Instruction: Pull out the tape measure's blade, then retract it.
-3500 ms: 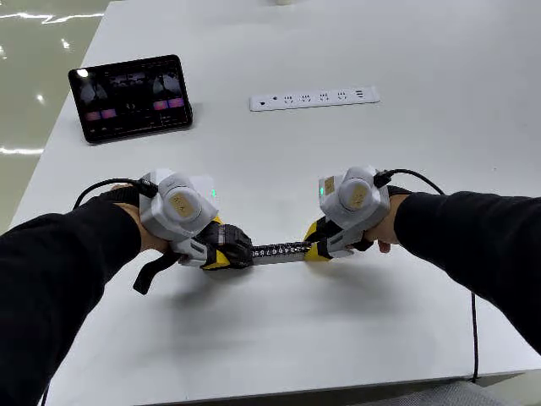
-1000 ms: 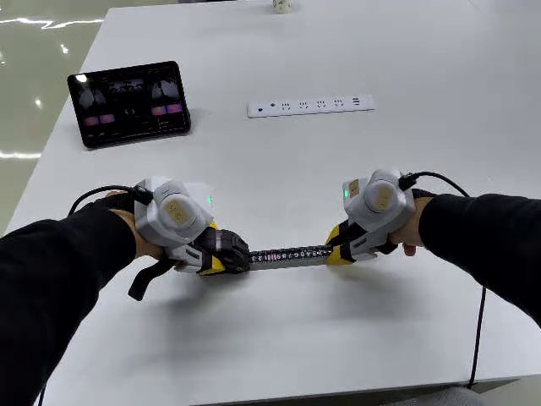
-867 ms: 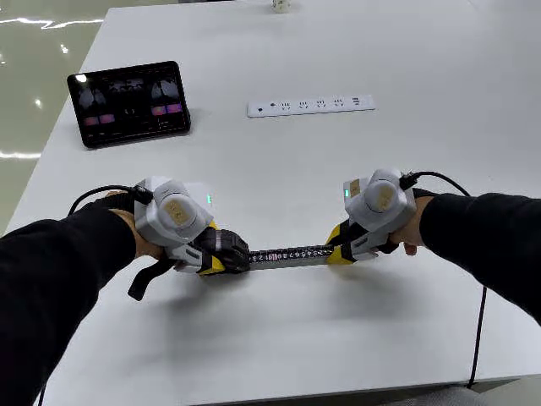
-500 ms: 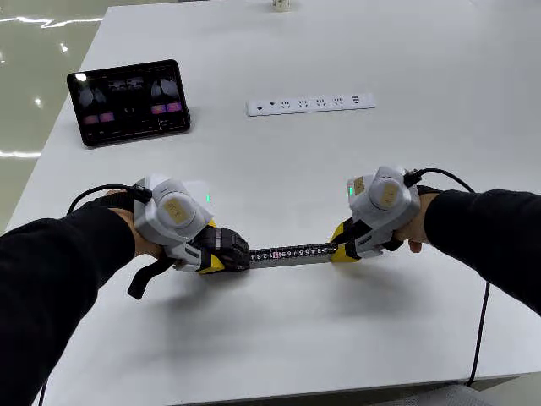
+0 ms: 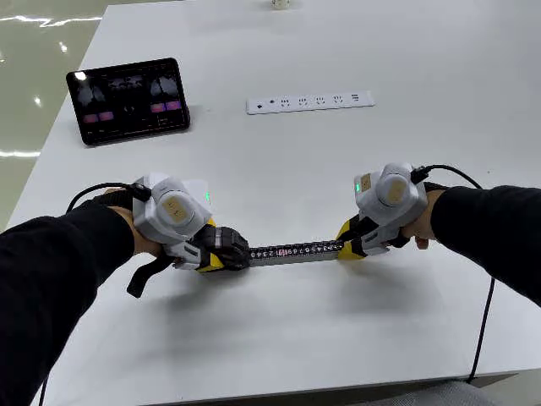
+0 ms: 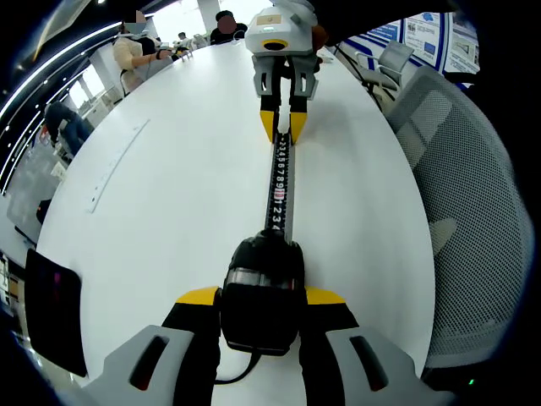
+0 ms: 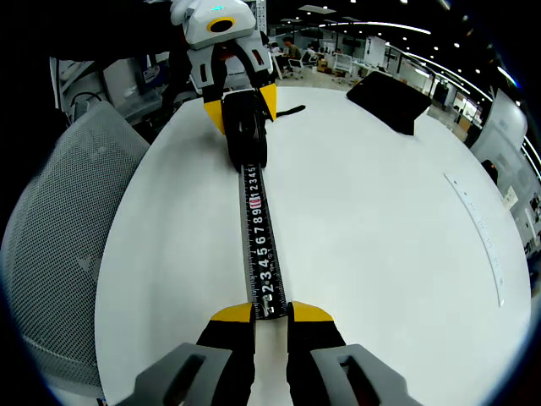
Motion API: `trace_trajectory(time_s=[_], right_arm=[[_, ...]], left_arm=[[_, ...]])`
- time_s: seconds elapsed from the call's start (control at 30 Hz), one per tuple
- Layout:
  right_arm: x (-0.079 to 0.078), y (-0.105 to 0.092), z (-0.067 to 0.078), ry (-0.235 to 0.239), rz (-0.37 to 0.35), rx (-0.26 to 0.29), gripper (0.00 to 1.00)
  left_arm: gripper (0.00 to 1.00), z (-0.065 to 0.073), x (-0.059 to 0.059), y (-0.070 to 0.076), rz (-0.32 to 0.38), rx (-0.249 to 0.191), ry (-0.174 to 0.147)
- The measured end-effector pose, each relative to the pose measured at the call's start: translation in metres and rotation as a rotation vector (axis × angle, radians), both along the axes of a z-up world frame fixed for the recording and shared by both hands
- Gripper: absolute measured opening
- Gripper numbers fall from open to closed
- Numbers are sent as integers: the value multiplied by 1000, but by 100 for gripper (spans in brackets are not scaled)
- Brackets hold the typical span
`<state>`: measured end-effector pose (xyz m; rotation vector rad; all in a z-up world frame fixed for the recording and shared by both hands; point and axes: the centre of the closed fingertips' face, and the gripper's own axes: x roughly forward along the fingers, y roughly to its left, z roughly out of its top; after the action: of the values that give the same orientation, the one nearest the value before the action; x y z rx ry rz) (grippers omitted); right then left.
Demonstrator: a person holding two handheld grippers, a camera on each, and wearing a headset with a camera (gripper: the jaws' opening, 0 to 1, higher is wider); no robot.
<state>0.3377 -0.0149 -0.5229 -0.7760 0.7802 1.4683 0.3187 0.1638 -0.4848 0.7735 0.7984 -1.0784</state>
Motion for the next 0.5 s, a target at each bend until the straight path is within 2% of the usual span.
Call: trace_trajectory(time_s=[0.5], right_arm=[[-1,-5,1,-2,3,-7,10]], left_arm=[[30,0,0,0,8,-3,0]])
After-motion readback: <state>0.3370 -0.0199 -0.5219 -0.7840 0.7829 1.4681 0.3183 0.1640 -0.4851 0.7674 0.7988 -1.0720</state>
